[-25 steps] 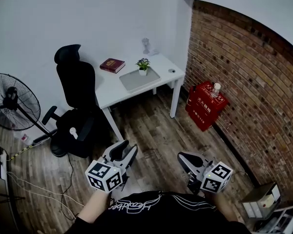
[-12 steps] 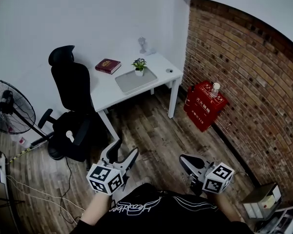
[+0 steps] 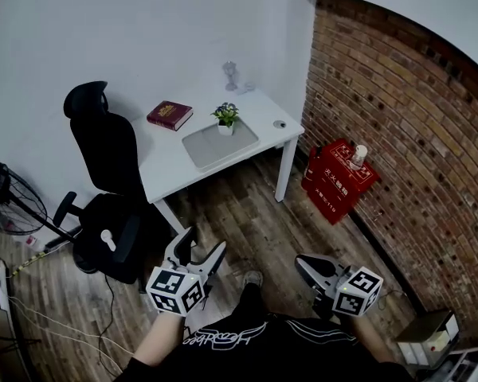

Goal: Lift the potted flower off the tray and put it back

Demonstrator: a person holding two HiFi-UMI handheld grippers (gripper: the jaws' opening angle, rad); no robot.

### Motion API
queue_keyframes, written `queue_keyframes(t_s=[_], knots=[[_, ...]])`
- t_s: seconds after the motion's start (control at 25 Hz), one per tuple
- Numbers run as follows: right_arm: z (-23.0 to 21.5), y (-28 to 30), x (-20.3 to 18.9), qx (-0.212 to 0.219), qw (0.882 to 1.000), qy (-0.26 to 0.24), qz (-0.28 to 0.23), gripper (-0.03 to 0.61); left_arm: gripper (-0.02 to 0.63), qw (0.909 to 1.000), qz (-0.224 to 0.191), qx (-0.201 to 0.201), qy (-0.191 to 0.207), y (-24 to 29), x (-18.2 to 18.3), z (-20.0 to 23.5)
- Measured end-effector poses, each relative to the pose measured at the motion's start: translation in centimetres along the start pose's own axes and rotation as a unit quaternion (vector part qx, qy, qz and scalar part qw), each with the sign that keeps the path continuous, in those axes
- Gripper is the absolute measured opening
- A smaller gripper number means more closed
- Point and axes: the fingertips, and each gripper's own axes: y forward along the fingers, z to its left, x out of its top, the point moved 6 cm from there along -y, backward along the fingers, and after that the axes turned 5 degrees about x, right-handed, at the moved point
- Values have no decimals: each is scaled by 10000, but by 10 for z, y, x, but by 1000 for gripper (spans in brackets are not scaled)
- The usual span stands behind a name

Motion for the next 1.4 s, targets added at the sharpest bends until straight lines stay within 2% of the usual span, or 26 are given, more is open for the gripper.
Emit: queue_keyframes(t_s=[0.24, 0.64, 0.92, 1.04, 1.32, 1.4], knots=[[-76, 50, 40, -203, 9997, 161, 30, -2, 360, 9996, 141, 199, -120, 96, 21, 57], [-185, 161, 112, -43, 9997, 144, 210, -2, 365, 9989, 395, 220, -115, 240, 48, 137], [-227, 192, 132, -24, 9998, 149, 88, -2, 370, 9976, 630, 178, 222, 309, 50, 158], [-244, 201, 135, 19, 9997, 225, 131, -2, 370, 9974, 670, 112, 228, 332, 51, 160], [-298, 227, 162, 295, 9990, 255, 236, -2, 374, 9937, 866, 546, 449, 388, 44, 177], [-316, 239, 172, 417, 9983, 278, 313, -2, 376, 9927, 930, 657, 389, 404, 43, 183]])
